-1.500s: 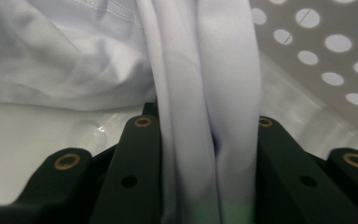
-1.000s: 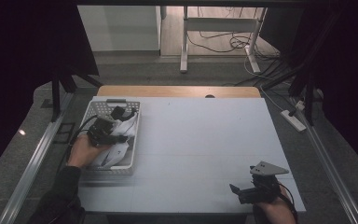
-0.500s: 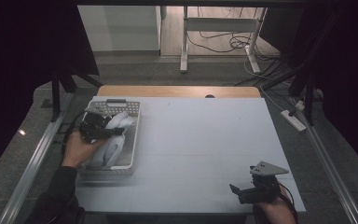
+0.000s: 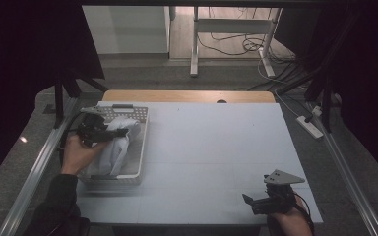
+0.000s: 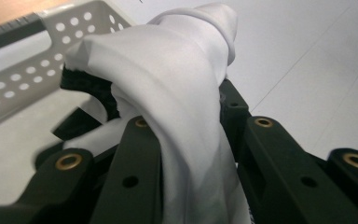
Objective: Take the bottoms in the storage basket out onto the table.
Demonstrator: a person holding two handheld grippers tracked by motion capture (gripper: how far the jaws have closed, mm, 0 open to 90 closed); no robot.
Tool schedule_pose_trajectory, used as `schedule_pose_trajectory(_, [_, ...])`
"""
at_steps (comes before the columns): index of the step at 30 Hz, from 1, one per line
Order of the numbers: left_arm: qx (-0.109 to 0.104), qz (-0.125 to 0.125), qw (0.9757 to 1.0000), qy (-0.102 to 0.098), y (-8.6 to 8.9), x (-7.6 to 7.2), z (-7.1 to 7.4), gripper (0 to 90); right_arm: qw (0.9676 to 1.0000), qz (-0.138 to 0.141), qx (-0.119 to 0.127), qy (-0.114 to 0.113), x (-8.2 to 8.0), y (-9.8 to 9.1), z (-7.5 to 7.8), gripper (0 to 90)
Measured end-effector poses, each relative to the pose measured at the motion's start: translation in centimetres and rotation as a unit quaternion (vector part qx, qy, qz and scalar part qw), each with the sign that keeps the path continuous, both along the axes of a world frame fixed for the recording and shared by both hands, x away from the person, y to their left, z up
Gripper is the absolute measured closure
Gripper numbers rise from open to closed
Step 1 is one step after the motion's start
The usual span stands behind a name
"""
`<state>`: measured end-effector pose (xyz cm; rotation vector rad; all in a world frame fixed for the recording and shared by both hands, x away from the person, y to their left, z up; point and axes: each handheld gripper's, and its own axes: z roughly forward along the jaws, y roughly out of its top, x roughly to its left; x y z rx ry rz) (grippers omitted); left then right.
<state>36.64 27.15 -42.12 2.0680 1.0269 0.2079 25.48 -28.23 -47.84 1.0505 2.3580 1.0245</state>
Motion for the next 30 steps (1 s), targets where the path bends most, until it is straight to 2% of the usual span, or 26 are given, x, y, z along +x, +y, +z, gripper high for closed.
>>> schedule_pose_trajectory(8, [-0.002,0.003,0.9999,-0.016,0.4,-0.2,1.4,75.5,1.0,-0.001,-0.001,0.0,0.0,0.0,0.0,0.0])
schedule_pose_trajectory(23, [-0.002,0.005,0.999,-0.043,0.7,0.1,5.3,75.4,1.0,-0.001,-0.001,0.002,0.0,0.0,0.0,0.0])
schedule_pose_trajectory(30, [-0.02,0.011,0.9983,-0.054,0.9,0.4,6.7,75.4,1.0,-0.001,0.0,0.003,0.1,0.0,0.0,0.0])
